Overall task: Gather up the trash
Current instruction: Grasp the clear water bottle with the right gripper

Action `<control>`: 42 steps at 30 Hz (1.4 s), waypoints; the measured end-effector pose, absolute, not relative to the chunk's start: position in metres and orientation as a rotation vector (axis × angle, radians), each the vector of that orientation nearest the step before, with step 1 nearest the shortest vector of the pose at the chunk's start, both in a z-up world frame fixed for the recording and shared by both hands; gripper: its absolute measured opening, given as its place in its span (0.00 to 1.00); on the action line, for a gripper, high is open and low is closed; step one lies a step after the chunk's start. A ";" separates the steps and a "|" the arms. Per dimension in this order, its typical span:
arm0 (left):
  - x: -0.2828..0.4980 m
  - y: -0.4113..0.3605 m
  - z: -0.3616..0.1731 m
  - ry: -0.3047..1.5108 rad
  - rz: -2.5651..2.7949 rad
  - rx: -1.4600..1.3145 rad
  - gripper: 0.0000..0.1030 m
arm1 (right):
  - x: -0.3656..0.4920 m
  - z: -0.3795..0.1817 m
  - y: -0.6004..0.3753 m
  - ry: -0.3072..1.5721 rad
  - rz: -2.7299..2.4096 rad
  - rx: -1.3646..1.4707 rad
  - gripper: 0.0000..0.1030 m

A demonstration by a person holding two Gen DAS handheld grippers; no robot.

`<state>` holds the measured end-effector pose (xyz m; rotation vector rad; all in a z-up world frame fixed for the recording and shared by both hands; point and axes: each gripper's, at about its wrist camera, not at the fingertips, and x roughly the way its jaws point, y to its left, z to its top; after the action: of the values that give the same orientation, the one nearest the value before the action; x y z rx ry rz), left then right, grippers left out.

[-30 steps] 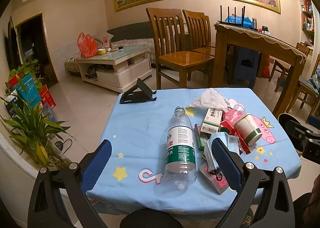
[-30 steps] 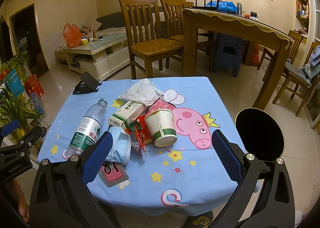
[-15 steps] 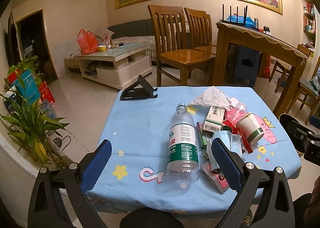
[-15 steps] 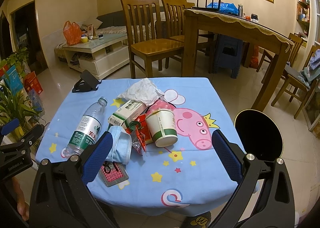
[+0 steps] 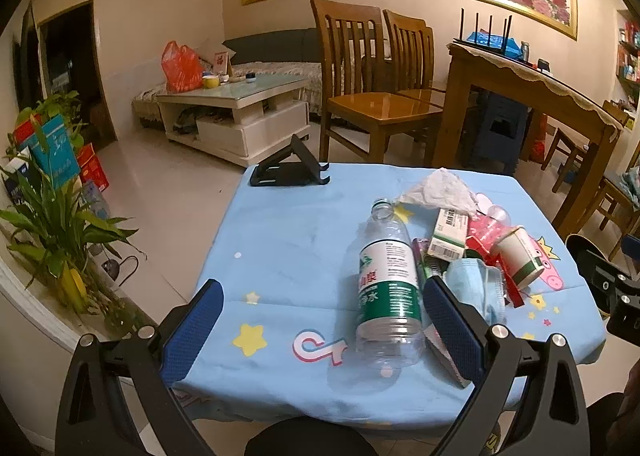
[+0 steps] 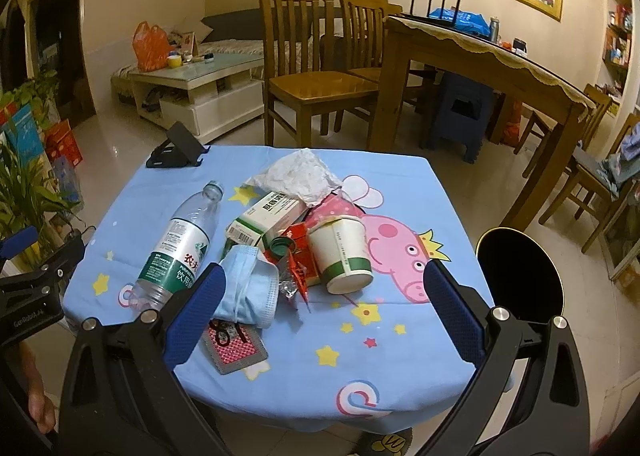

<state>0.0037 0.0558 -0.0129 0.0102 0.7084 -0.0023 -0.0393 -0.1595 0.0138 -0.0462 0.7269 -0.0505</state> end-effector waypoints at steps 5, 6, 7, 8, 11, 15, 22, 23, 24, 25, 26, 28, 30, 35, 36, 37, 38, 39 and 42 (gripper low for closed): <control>0.010 0.072 -0.021 0.718 0.013 -0.010 0.94 | -0.029 0.011 -0.134 0.738 -0.030 -0.106 0.95; 0.012 0.078 -0.023 0.721 0.025 -0.013 0.94 | -0.025 0.011 -0.127 0.738 -0.015 -0.126 0.95; 0.015 0.084 -0.026 0.724 0.040 -0.014 0.94 | -0.022 0.012 -0.119 0.737 0.009 -0.146 0.95; 0.018 0.093 -0.030 0.726 0.072 -0.009 0.94 | -0.018 0.012 -0.109 0.737 0.044 -0.169 0.95; 0.025 0.119 -0.043 0.744 0.168 -0.001 0.94 | 0.004 0.009 -0.070 0.767 0.224 -0.260 0.95; 0.035 0.166 -0.068 0.797 0.298 -0.015 0.94 | 0.047 -0.012 0.000 0.844 0.466 -0.446 0.95; 0.032 0.201 -0.088 0.824 0.370 -0.027 0.94 | 0.110 -0.063 0.026 1.085 0.324 -0.333 0.95; 0.034 0.202 -0.090 0.832 0.365 -0.034 0.94 | 0.116 -0.070 0.029 1.099 0.283 -0.340 0.95; 0.037 0.201 -0.092 0.845 0.347 -0.047 0.94 | 0.119 -0.075 0.028 1.116 0.274 -0.335 0.95; 0.039 0.201 -0.093 0.851 0.332 -0.055 0.94 | 0.122 -0.083 0.031 1.139 0.264 -0.324 0.94; 0.041 0.200 -0.094 0.852 0.325 -0.056 0.94 | 0.123 -0.090 0.030 1.169 0.261 -0.305 0.92; 0.042 0.196 -0.094 0.844 0.316 -0.050 0.94 | 0.130 -0.099 0.027 1.208 0.233 -0.278 0.93; 0.040 0.194 -0.094 0.837 0.303 -0.050 0.94 | 0.138 -0.106 0.022 1.233 0.221 -0.253 0.88; 0.037 0.195 -0.095 0.842 0.275 -0.063 0.94 | 0.157 -0.127 0.011 1.320 0.211 -0.198 0.68; 0.036 0.195 -0.095 0.843 0.272 -0.066 0.94 | 0.158 -0.127 0.010 1.320 0.247 -0.156 0.65; 0.036 0.195 -0.094 0.843 0.271 -0.069 0.94 | 0.159 -0.126 0.009 1.318 0.266 -0.135 0.65; 0.036 0.195 -0.093 0.841 0.270 -0.068 0.94 | 0.158 -0.122 0.008 1.308 0.276 -0.121 0.64; 0.035 0.195 -0.092 0.837 0.270 -0.065 0.94 | 0.156 -0.116 0.005 1.286 0.291 -0.101 0.64; 0.033 0.189 -0.086 0.823 0.262 -0.055 0.94 | 0.149 -0.087 -0.008 1.205 0.363 0.001 0.64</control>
<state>0.0335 0.1889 -0.0858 -0.0548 0.8226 0.2623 0.1494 -0.0075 -0.0868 0.0010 1.2053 0.3632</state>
